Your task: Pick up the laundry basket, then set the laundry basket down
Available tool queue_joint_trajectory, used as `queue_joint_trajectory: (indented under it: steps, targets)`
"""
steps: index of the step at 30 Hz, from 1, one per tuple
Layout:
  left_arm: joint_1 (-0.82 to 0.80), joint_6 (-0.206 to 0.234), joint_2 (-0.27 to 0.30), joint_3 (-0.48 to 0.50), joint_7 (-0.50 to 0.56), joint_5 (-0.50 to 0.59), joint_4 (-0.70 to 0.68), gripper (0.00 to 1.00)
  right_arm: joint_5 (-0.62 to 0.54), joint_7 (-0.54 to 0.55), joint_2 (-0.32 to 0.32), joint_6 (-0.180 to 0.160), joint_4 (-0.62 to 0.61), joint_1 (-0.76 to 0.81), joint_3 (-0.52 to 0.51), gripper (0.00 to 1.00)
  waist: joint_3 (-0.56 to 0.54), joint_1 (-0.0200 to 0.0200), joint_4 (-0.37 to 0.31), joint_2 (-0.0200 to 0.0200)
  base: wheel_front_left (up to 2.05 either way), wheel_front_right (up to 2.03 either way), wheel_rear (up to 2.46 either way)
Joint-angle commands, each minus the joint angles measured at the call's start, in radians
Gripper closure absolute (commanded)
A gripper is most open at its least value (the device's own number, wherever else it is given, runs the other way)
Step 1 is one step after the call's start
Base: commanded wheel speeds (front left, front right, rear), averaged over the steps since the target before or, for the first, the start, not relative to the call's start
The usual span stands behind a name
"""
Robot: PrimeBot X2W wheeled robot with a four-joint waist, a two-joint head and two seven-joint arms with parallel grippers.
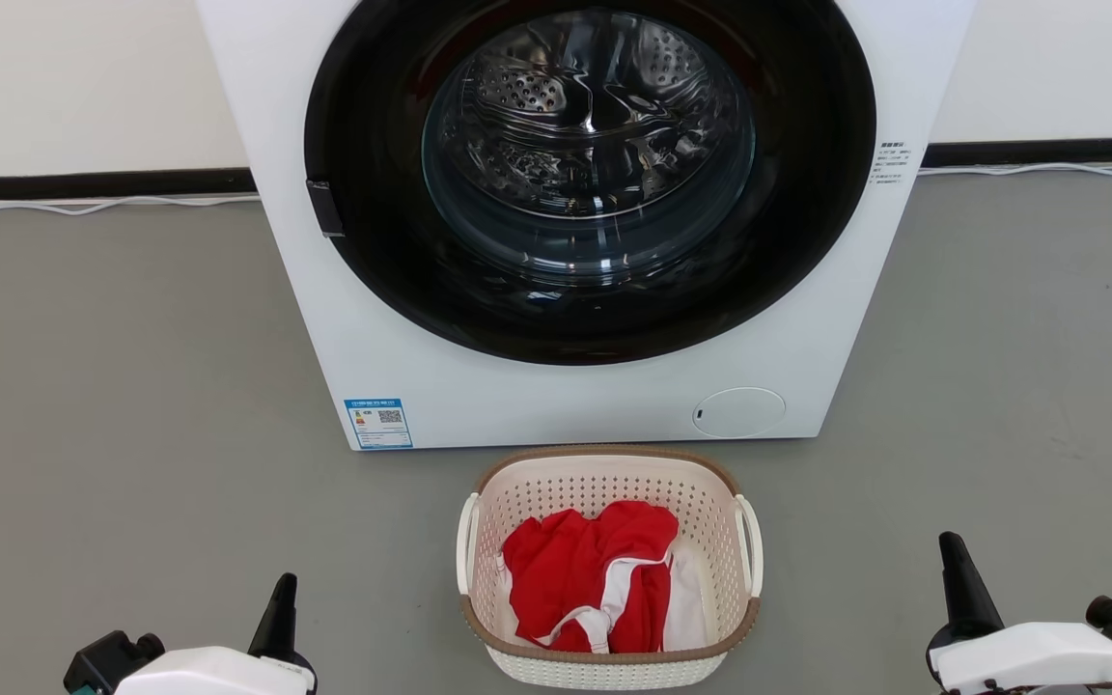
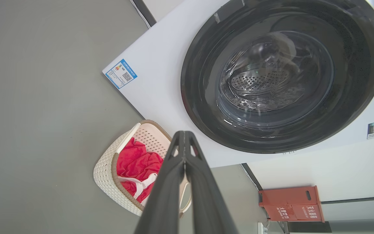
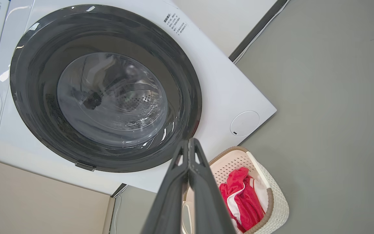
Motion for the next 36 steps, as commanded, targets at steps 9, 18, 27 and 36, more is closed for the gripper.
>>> queue_joint_trajectory:
  steps: [9, 18, 27, 36]
  targets:
    - [-0.060, -0.028, -0.003, 0.046, 0.032, -0.099, -0.054, 1.00, 0.151, 0.033, -0.009, 0.005, -0.049, -0.059, 0.011, 1.00, 0.005, -0.0001, 0.000, -0.0001, 0.00, 0.00, 0.00]
    - [-0.063, -0.047, -0.011, 0.070, 0.061, -0.189, -0.077, 1.00, 0.289, 0.060, -0.010, 0.006, -0.065, -0.064, 0.012, 1.00, 0.009, -0.0001, -0.001, -0.0001, 0.00, 0.00, 0.00]
    - [-0.066, -0.063, -0.017, 0.089, 0.085, -0.262, -0.096, 1.00, 0.399, 0.082, -0.010, 0.006, -0.077, -0.069, 0.012, 1.00, 0.013, -0.0001, -0.001, -0.0001, 0.00, 0.00, 0.00]
    - [-0.069, -0.080, -0.024, 0.110, 0.111, -0.343, -0.117, 1.00, 0.523, 0.107, -0.011, 0.006, -0.092, -0.073, 0.012, 1.00, 0.017, -0.0001, -0.001, -0.0001, 0.00, 0.00, 0.00]
